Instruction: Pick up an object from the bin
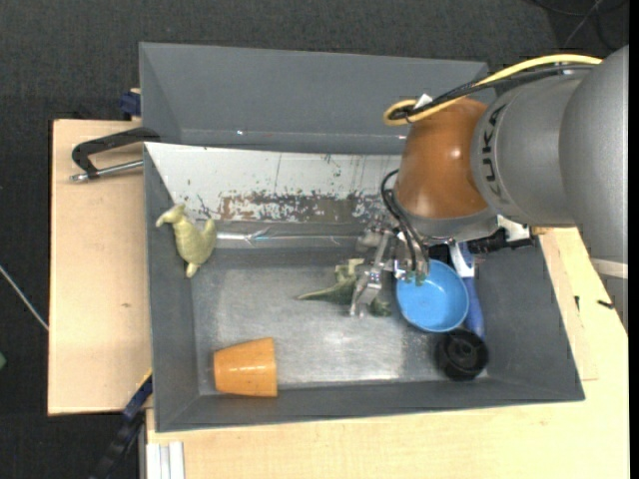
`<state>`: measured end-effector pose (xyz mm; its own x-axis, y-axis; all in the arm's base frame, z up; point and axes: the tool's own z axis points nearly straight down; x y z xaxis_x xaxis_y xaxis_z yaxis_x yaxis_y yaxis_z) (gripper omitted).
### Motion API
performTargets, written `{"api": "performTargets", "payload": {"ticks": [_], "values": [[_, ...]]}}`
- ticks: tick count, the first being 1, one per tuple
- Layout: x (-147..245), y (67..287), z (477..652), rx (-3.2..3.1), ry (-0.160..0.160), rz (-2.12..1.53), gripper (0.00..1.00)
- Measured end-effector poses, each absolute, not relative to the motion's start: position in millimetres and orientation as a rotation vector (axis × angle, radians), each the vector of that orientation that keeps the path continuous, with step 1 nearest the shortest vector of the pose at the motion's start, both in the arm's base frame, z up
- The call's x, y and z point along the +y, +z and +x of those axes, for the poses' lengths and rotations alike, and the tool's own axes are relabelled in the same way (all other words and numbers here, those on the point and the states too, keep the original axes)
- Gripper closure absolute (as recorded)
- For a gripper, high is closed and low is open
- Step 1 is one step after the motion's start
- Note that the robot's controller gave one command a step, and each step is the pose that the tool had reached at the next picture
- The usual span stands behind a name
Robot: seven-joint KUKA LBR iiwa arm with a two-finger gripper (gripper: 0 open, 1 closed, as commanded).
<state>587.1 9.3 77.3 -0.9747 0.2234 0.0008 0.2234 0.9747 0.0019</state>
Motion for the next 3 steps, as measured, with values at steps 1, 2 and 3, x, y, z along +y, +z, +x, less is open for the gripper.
{"api": "performTargets", "payload": {"ticks": [1,2,3], "values": [[8.2,79.2,588.6,-3.128,-0.003,-0.355,1.0],[24.5,197.8,592.1,-3.14,-0.006,-0.31,1.0],[8.2,263.0,591.0,-3.143,0.001,0.269,1.0]]}}
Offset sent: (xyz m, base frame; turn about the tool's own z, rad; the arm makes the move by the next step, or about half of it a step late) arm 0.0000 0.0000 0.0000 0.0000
